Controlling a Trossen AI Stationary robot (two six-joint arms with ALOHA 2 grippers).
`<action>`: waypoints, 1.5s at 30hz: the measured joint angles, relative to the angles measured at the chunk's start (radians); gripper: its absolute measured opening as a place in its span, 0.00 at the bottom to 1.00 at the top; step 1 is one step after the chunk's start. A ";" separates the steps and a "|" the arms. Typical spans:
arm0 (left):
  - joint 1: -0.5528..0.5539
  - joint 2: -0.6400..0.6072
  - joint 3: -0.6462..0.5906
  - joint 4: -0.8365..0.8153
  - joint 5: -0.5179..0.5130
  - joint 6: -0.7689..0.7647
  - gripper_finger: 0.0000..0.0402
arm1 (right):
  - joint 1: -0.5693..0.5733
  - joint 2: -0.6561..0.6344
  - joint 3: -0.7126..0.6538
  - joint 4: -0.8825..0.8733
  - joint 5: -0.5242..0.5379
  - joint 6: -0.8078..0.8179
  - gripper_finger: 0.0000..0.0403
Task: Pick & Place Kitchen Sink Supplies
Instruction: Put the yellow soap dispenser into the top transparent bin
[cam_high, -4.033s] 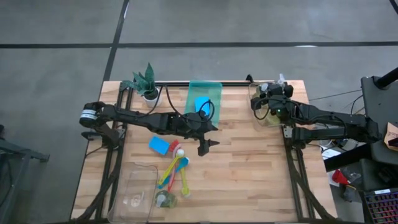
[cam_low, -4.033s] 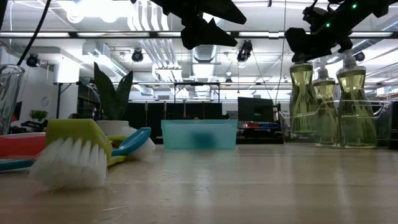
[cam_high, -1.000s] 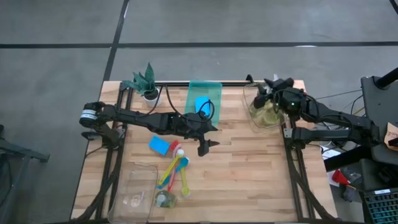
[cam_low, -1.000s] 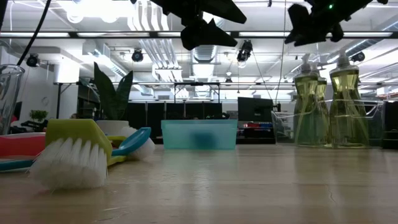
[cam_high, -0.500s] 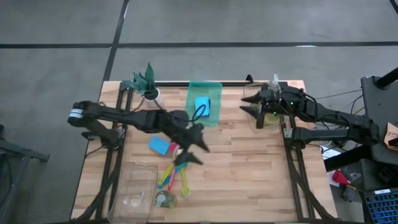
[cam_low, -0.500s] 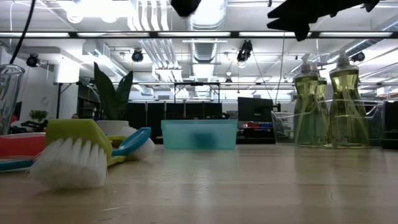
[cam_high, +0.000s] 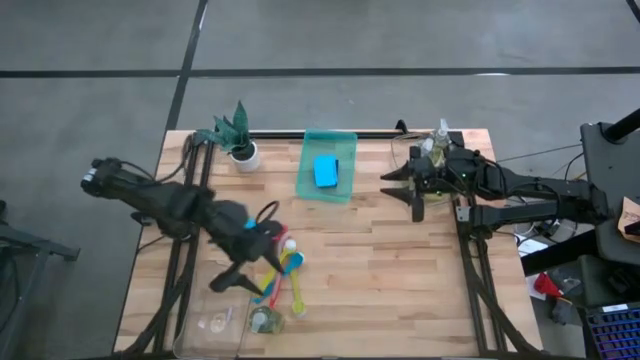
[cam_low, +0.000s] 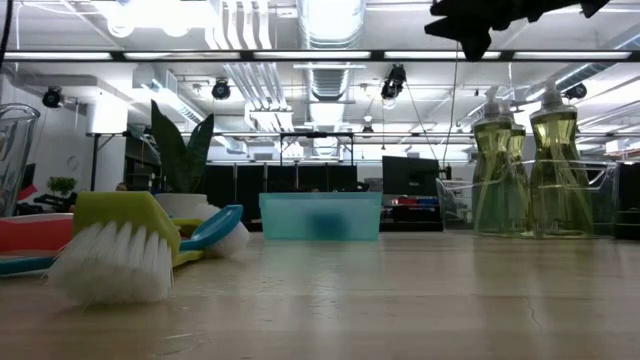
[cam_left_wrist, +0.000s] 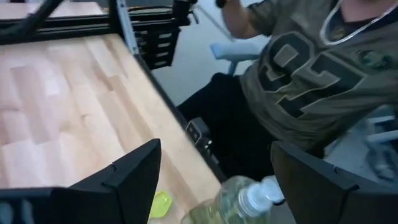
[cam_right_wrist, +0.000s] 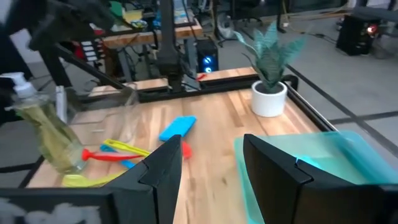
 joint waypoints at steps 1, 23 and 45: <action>-0.025 -0.012 0.000 -0.018 -0.044 -0.019 0.73 | 0.008 0.000 0.000 0.004 0.000 0.003 0.42; -0.401 -0.050 -0.268 0.164 -0.518 -0.529 0.73 | 0.067 0.026 0.000 0.065 0.001 0.025 0.37; -0.420 -0.012 -0.377 0.363 -0.575 -0.588 0.73 | 0.068 0.027 0.000 0.068 0.003 0.021 0.35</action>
